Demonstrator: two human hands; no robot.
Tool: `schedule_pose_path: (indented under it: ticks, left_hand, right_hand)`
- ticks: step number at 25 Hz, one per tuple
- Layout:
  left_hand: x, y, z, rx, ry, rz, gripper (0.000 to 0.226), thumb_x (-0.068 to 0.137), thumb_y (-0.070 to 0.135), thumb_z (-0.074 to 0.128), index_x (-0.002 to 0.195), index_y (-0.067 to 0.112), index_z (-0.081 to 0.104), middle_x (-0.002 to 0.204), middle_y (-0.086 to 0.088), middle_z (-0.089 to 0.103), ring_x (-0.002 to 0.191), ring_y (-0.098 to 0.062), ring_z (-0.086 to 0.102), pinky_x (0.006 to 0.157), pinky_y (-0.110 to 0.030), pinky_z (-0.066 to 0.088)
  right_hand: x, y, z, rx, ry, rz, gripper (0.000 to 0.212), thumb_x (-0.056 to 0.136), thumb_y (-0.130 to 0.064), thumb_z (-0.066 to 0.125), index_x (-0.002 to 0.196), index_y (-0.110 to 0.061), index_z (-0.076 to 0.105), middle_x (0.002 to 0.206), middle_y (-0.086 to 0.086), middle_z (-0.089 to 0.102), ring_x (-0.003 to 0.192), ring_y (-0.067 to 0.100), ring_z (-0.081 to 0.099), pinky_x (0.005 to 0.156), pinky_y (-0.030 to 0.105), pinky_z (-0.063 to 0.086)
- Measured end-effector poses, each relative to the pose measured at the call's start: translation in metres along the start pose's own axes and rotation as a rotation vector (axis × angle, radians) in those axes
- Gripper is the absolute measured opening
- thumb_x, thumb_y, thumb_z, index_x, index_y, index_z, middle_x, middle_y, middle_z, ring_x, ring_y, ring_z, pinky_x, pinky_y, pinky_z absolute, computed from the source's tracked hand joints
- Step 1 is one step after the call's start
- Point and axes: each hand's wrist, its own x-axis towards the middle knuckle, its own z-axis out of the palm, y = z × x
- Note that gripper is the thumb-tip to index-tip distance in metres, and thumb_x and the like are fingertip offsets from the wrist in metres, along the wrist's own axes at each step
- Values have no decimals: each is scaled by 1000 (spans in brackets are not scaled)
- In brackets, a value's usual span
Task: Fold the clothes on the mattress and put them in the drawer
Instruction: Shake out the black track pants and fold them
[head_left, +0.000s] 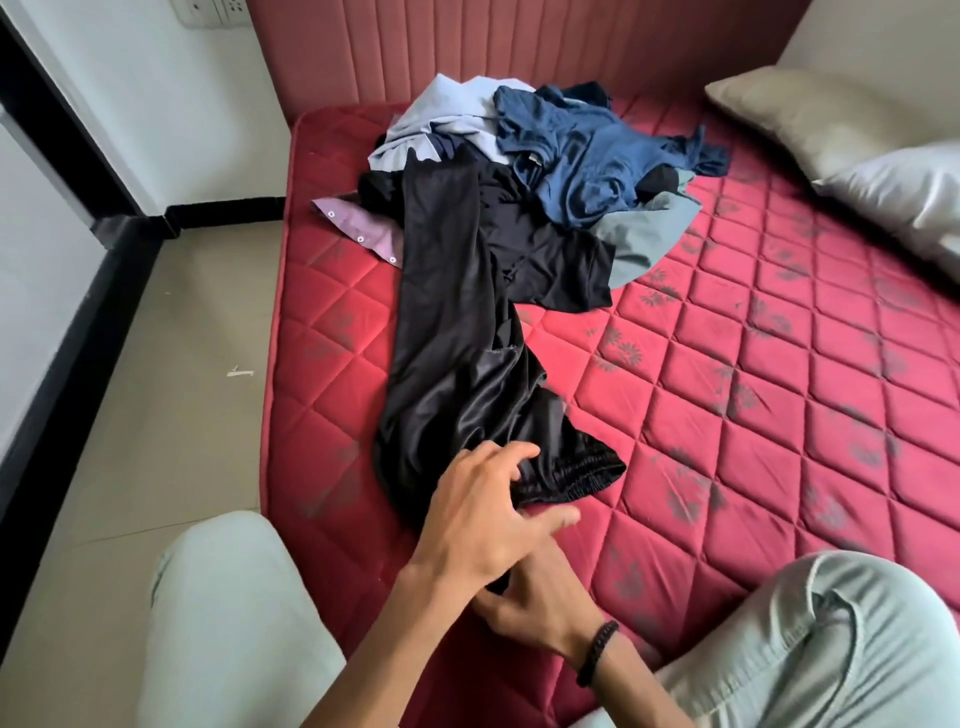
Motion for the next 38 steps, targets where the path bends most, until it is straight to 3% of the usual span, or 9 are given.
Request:
schedule_pose_path:
  ticks: [5, 9, 14, 19, 22, 27, 30, 34, 38]
  left_hand:
    - [12, -47, 7, -79, 47, -330, 20, 87, 32, 73, 105, 25, 77, 94, 5, 78, 95, -14, 73, 91, -34, 55]
    - [13, -71, 9, -616, 15, -570, 18, 92, 28, 75, 89, 12, 80, 90, -9, 79, 89, -18, 73, 88, -34, 55]
    - [14, -81, 16, -668, -74, -552, 50, 89, 52, 69, 88, 1, 74, 81, -8, 64, 80, -19, 58, 77, -38, 46]
    - [12, -66, 5, -804, -119, -563, 29, 105, 24, 55, 94, 6, 74, 87, -5, 74, 80, -15, 68, 65, -21, 54]
    - [11, -62, -2, -804, -138, -543, 30, 106, 19, 46, 113, 18, 75, 97, -6, 78, 79, -16, 73, 63, -24, 56]
    - [5, -52, -26, -143, 158, 31, 63, 88, -9, 45, 131, 32, 66, 120, 16, 70, 99, -1, 69, 91, -19, 52]
    - [26, -1, -68, -164, -21, 368, 72, 77, -14, 44, 128, 28, 70, 128, 22, 67, 129, -4, 52, 114, -24, 38]
    - [76, 106, -132, -406, -376, 441, 23, 101, 15, 56, 115, 19, 74, 93, 15, 71, 93, -2, 65, 91, -27, 51]
    - [143, 182, -179, -435, -351, 507, 35, 93, 54, 67, 109, 24, 63, 91, 14, 66, 85, -6, 60, 84, -29, 48]
  right_hand:
    - [-12, 1, -14, -11, -64, 31, 89, 78, -80, 68, 148, -29, 48, 133, -15, 60, 124, 0, 55, 105, 23, 44]
    - [-22, -3, -23, 251, 11, 127, 36, 98, -65, 54, 107, -33, 67, 88, -18, 67, 84, -4, 61, 76, 26, 47]
    - [-10, 1, -13, 449, 156, 275, 41, 100, -61, 53, 89, -21, 51, 65, -6, 49, 60, 7, 39, 57, 37, 34]
    - [-19, -14, -11, 183, 86, 237, 66, 76, -86, 63, 118, -35, 54, 105, -16, 65, 96, 2, 61, 84, 25, 49]
    - [-26, -20, 14, -12, 96, 231, 69, 75, -70, 73, 130, -39, 47, 117, -19, 49, 107, -1, 52, 92, 17, 43]
    - [-18, -25, -13, -80, -29, 82, 36, 70, -13, 52, 102, -28, 56, 91, -9, 60, 82, 12, 57, 73, 31, 45]
    - [6, -48, -97, -237, -128, -95, 22, 64, -9, 48, 81, -23, 50, 72, -11, 56, 66, 11, 48, 63, 28, 36]
    - [39, -117, -231, -516, -166, -279, 22, 63, -16, 46, 82, -27, 51, 67, -13, 51, 61, 10, 46, 59, 32, 43]
    - [64, -201, -352, -701, -112, -313, 40, 62, -26, 38, 90, -22, 66, 66, -10, 59, 60, 6, 53, 61, 30, 48]
